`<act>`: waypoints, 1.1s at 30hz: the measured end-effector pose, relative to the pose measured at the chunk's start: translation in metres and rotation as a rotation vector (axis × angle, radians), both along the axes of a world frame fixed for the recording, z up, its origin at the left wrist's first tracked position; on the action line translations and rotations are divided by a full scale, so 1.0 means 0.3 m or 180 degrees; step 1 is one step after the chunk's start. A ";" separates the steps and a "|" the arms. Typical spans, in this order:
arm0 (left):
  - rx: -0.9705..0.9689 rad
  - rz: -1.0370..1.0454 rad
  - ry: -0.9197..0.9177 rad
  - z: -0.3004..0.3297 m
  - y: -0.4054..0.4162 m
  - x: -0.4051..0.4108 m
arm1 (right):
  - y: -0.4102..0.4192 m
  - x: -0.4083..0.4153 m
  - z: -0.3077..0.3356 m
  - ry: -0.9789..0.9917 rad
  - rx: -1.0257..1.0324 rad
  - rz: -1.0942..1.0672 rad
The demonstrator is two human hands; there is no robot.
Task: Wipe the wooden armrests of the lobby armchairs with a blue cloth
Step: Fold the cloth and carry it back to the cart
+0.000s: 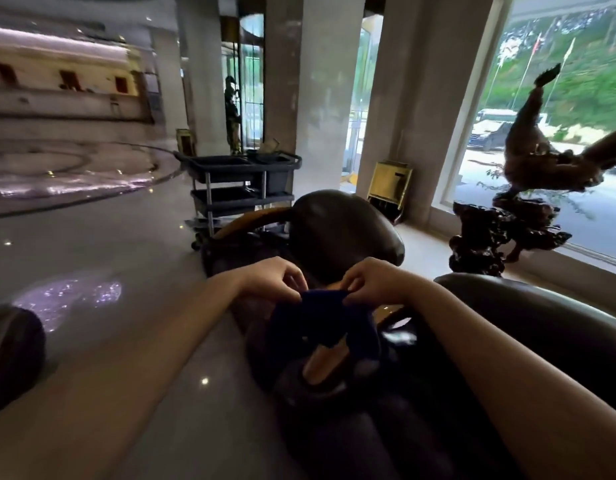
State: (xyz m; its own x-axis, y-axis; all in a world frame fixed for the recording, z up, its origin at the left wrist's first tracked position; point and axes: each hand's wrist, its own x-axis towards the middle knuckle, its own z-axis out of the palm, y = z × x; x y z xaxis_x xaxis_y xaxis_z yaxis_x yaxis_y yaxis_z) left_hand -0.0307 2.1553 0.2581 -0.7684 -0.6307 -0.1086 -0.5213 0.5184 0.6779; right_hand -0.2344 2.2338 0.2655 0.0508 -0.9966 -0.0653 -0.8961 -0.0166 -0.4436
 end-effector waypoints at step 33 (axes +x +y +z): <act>0.0159 0.1102 -0.0072 -0.112 -2.250 0.753 | -2.527 0.694 -0.070 -0.0213 0.0597 0.1265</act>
